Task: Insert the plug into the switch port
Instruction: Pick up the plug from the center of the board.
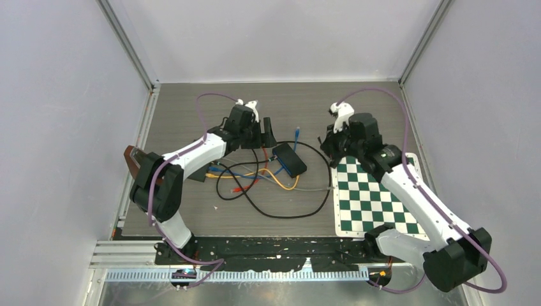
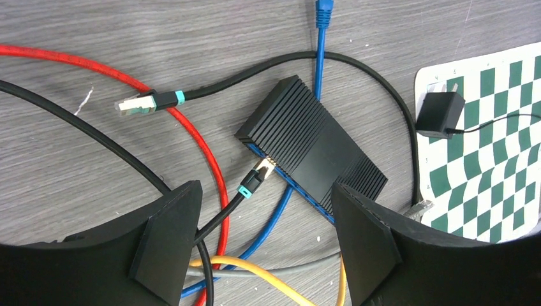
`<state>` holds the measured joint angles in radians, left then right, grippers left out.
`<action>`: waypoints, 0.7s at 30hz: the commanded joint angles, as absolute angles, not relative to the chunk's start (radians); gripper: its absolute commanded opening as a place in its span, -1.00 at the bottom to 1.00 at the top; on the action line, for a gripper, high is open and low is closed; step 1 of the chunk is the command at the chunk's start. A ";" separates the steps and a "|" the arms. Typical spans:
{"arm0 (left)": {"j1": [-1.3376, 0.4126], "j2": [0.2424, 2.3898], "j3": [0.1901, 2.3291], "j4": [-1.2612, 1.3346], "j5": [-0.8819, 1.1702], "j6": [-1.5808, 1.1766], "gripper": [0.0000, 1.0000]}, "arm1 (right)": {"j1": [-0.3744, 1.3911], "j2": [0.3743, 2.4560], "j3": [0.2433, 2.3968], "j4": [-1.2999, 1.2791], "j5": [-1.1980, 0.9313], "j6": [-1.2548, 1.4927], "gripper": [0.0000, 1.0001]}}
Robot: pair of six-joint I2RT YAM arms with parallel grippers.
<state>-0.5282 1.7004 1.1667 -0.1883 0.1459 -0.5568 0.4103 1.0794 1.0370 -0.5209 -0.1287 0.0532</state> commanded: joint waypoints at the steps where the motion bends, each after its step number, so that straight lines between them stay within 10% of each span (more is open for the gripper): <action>1: -0.528 1.712 1.150 -0.146 0.185 -0.550 0.53 | 0.429 1.164 0.845 -0.354 -0.309 0.190 -0.90; 21: -0.474 1.929 1.367 -0.166 0.237 -0.455 0.51 | 0.499 1.476 0.740 -0.217 -0.395 0.311 -0.90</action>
<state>-0.4759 1.8999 1.3029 -0.1833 0.1936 -0.5037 0.4973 1.4540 0.7212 -0.2394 -0.3954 0.2878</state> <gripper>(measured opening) 0.757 0.057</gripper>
